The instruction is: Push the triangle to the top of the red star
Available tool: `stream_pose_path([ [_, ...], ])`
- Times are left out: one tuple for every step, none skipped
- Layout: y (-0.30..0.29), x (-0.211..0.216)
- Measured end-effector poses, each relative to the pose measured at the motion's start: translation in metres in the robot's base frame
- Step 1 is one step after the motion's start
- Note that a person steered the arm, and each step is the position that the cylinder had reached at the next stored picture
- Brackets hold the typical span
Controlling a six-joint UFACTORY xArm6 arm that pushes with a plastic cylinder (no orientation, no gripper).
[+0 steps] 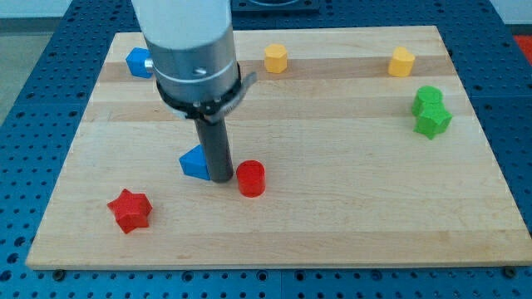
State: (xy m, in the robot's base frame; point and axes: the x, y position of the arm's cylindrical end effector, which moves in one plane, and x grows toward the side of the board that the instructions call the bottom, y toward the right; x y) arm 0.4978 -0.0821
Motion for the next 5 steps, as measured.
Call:
stream_pose_path([
  [-0.019, -0.014],
  [-0.045, -0.015],
  [-0.055, -0.015],
  [-0.036, -0.010],
  [-0.031, 0.029],
])
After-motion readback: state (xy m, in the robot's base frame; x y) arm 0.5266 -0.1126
